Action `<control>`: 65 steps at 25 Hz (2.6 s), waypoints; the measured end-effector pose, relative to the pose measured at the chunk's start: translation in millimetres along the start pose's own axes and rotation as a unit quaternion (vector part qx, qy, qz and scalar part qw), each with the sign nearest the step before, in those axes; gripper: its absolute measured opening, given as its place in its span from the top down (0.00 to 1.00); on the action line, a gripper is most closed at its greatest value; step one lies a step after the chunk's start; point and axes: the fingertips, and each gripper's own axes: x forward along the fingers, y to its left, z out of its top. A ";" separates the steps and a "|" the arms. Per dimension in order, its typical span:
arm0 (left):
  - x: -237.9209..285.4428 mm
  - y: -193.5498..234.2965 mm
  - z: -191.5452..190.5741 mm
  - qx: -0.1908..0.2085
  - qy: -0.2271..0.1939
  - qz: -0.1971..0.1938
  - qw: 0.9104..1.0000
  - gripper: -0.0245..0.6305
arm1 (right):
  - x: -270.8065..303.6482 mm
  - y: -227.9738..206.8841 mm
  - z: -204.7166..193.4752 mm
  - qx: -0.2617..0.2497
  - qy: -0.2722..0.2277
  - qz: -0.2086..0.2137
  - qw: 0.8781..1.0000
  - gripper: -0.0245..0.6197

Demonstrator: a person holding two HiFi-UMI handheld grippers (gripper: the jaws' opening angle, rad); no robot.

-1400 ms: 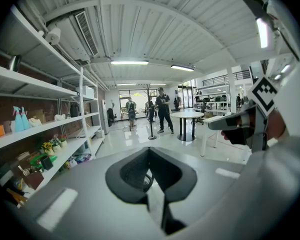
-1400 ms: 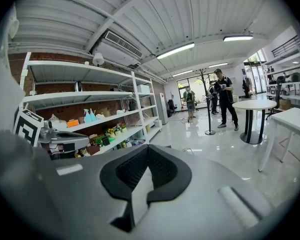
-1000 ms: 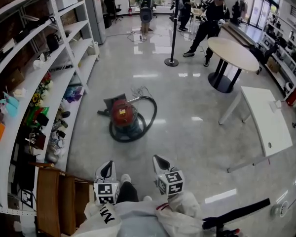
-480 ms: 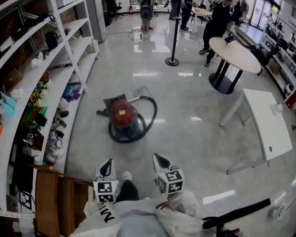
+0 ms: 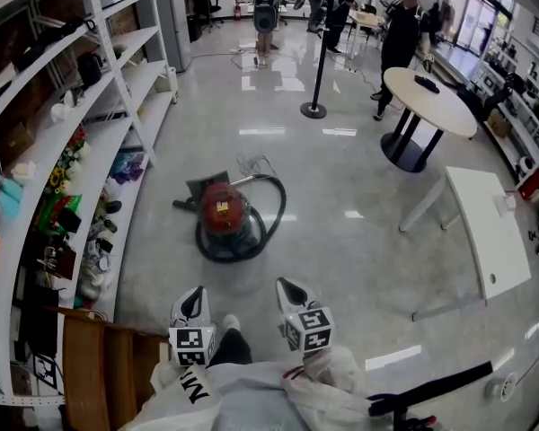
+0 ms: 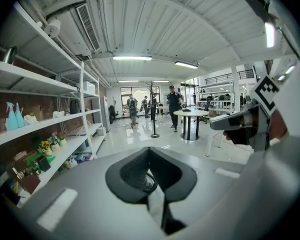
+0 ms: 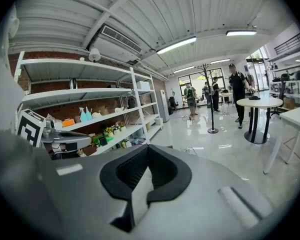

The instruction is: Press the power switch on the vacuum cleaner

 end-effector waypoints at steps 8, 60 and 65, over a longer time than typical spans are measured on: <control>28.3 25.4 2.0 -0.002 0.011 -0.008 1.000 0.96 | 35.6 -1.1 4.7 0.011 0.012 -0.005 1.000 0.96; 214.0 160.8 28.6 -0.031 0.043 -0.030 0.998 0.96 | 250.7 -31.1 84.9 0.005 0.052 -0.016 0.998 0.96; 243.0 162.3 42.1 -0.025 0.044 -0.027 0.998 0.96 | 273.3 -54.6 102.7 0.008 0.048 -0.015 0.999 0.96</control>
